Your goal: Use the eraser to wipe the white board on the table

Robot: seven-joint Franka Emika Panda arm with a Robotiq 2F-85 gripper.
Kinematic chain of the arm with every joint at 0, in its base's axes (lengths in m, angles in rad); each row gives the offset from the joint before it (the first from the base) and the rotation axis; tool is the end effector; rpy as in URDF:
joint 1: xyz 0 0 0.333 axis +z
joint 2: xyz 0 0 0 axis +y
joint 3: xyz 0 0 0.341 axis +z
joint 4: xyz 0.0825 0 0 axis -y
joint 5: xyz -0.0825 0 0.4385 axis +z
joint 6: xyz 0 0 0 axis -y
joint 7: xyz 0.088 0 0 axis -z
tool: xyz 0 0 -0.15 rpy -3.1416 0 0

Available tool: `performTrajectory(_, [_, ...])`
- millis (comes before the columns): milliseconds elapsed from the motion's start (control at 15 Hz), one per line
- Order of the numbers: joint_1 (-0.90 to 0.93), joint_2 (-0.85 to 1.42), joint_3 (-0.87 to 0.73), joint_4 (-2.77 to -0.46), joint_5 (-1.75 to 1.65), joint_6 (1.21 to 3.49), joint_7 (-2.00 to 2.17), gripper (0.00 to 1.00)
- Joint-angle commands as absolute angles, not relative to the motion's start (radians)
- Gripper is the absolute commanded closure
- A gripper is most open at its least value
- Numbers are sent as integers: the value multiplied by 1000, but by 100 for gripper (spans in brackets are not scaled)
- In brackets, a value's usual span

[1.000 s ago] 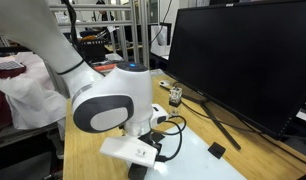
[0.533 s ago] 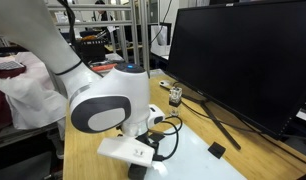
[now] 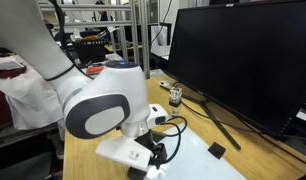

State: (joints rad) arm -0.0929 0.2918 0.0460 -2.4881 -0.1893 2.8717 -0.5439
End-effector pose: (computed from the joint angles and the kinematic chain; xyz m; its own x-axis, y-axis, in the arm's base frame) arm 0.5101 -0.0136 0.1136 0.7787 0.6256 0.0478 0.6202 -0.7790 0.0916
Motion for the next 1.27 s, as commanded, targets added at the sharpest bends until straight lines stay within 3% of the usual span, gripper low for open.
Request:
performTrajectory(0, [28, 186, -110, -2545, -378, 2949, -280, 0])
performTrajectory(333, [80, 95, -169, -2564, -566, 2934, -56, 0])
performTrajectory(1200, [76, 106, -146, -2561, -545, 2919, -62, 0])
